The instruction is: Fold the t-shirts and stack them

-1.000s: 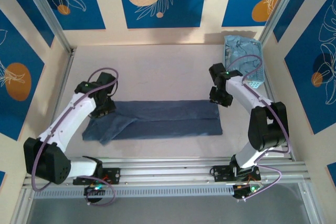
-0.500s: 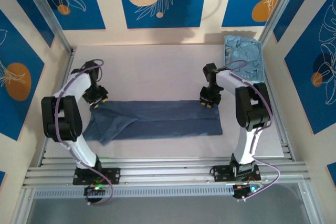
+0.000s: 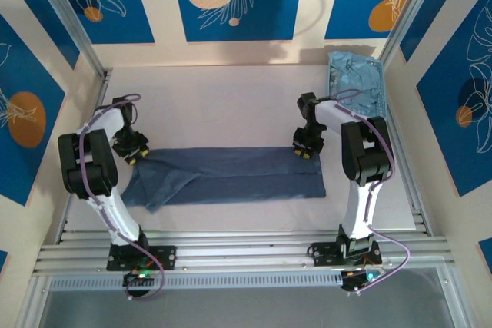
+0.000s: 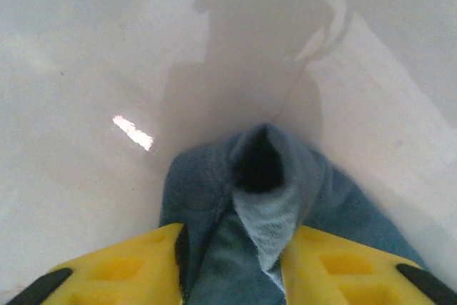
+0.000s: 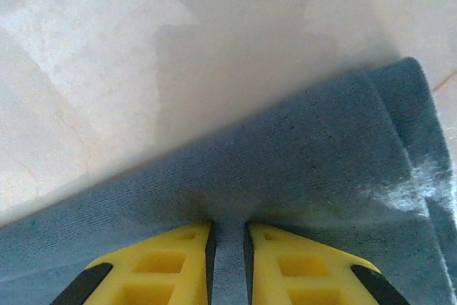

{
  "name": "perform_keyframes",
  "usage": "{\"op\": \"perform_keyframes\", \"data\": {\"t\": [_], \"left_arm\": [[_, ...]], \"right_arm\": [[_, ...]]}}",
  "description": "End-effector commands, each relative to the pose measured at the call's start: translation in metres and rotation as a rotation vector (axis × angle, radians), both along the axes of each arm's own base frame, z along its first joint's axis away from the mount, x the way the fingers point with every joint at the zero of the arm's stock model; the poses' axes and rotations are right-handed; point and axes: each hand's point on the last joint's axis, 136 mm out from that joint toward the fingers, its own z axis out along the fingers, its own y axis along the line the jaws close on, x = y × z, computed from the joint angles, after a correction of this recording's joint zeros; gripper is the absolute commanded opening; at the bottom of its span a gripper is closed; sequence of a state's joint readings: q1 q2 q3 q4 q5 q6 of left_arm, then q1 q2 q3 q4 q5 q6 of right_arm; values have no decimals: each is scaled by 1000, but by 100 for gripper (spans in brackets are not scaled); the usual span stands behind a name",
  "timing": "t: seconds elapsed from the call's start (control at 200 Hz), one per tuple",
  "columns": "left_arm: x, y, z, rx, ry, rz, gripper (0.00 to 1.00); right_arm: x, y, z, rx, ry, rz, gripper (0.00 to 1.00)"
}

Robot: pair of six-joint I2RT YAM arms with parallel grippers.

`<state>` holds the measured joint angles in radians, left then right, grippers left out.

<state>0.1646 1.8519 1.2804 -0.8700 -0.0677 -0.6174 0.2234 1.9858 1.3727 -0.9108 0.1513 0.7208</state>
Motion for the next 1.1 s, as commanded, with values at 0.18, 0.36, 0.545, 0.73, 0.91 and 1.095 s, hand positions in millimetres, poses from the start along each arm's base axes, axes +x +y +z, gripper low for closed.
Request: {"op": "perform_keyframes", "data": {"t": [0.18,0.36,0.545,0.73,0.91,1.095], "left_arm": [[-35,-78,50,-149,-122,-173,43],[-35,-134,22,-261,-128,-324,32],[-54,-143,-8,-275,-40,-383,37],[-54,-141,-13,-230,-53,-415,40],[-63,-149,-8,-232,-35,-434,26],[-88,-152,2,-244,7,-395,2]], "right_arm": [[5,31,40,43,-159,150,25],[5,54,52,110,-183,209,25],[8,60,73,137,-232,224,27],[4,63,83,158,-251,229,28],[-1,63,81,157,-247,228,28],[0,62,82,148,-253,223,28]]}}
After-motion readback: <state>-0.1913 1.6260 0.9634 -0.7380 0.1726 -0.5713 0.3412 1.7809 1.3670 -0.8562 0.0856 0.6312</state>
